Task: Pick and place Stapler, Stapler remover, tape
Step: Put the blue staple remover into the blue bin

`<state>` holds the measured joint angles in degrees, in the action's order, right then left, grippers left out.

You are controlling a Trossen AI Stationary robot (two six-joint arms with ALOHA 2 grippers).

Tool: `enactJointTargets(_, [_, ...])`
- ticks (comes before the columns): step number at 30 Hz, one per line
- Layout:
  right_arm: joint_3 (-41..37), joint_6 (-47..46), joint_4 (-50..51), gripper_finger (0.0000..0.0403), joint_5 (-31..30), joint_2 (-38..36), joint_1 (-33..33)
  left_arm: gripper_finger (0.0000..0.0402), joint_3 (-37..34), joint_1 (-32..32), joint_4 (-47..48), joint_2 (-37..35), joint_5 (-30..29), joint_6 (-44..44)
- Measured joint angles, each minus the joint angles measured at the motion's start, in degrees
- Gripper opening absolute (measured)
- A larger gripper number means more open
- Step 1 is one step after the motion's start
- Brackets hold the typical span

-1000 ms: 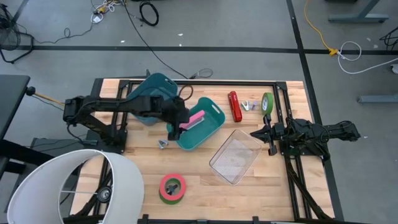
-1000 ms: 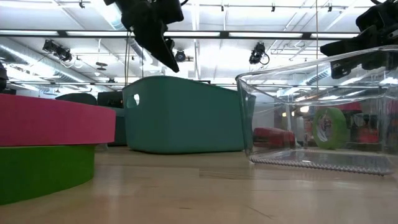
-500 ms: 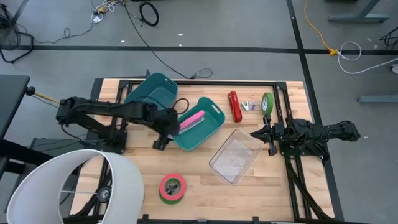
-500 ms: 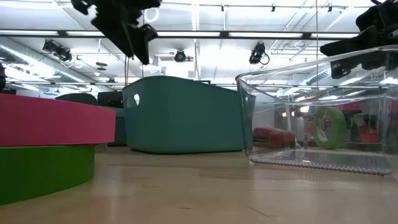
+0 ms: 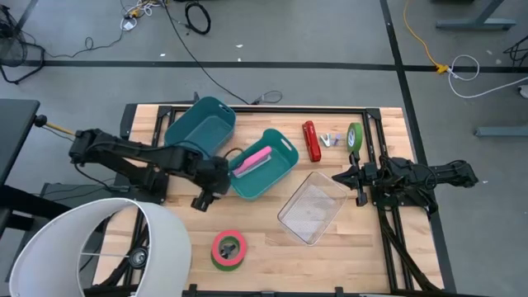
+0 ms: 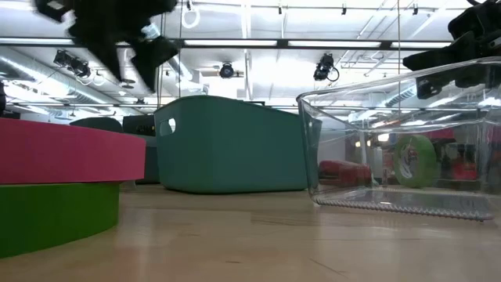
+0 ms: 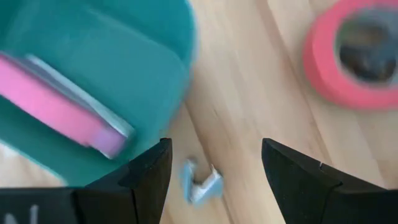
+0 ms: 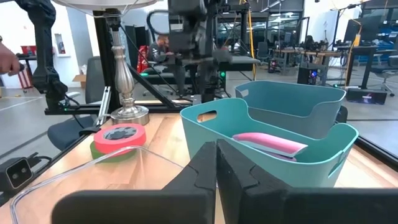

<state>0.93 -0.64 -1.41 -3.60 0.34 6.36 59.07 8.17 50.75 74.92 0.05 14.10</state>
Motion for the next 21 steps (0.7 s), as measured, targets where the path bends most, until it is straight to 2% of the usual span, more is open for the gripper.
enactJointTargets(13, [0.00,-0.15,0.13,0.0015,0.01,0.02,-0.01,0.0252,-11.69,0.34,-6.15,-0.03,-0.07,2.46])
enactJointTargets(21, [0.00,-0.13,0.13,0.0015,0.00,0.02,-0.01,0.0252,-12.79,0.32,-9.61,0.06,-1.80,7.92])
